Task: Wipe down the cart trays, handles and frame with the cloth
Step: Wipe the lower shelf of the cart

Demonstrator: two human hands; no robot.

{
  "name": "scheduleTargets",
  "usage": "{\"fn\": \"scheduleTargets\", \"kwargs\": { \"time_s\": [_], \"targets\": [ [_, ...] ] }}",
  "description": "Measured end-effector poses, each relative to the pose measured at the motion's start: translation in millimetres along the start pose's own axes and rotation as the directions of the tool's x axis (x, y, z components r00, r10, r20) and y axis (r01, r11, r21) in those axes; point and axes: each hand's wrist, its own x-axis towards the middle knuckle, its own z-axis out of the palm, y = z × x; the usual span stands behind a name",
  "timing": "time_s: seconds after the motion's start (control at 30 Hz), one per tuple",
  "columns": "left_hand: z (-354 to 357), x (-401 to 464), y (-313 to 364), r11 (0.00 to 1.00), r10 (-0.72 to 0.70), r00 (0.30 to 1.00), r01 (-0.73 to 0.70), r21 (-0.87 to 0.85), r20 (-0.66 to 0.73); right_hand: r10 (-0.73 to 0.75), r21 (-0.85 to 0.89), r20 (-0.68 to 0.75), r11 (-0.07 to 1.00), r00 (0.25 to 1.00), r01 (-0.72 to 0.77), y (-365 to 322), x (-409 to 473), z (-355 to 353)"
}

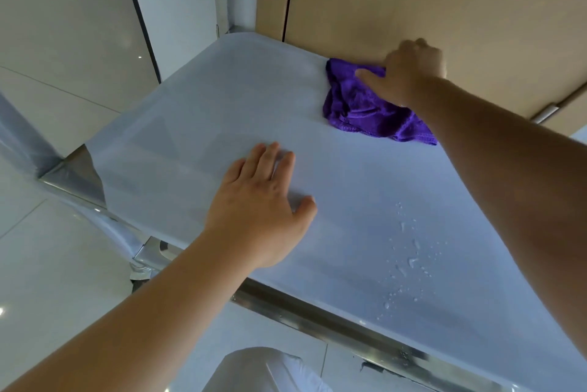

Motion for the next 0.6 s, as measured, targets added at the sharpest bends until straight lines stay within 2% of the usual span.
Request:
{"fn": "scheduleTargets", "kwargs": {
  "time_s": [0.03, 0.1, 0.17, 0.23, 0.6],
  "targets": [
    [-0.1, 0.3, -0.3, 1.000, 0.002, 1.000, -0.002, 0.007, 0.002, -0.120, 0.029, -0.063, 0.992, 0.991, 0.122, 2.7, -3.1, 5.4],
    [-0.9, 2.0, -1.9, 1.000, 0.002, 1.000, -0.002, 0.029, 0.005, -0.261, 0.199, -0.012, 0.945, 0.965, 0.259, -0.9, -12.2, 21.9],
    [-1.6, 3.4, -2.3, 0.999, -0.006, 1.000, 0.005, 0.047, 0.018, -0.226, 0.372, 0.157, 0.915, 0.961, 0.154, -7.9, -16.9, 37.1],
    [-2.1, 3.9, -0.8, 0.998, -0.013, 0.999, 0.012, 0.058, 0.032, -0.171, 0.381, 0.259, 0.922, 0.951, 0.063, -9.4, -15.9, 42.9],
    [-1.8, 3.1, -0.4, 0.998, -0.019, 0.999, 0.017, 0.052, 0.029, 0.007, 0.345, 0.343, 0.929, 0.939, -0.133, -9.1, -17.9, 40.6]
  ]
}}
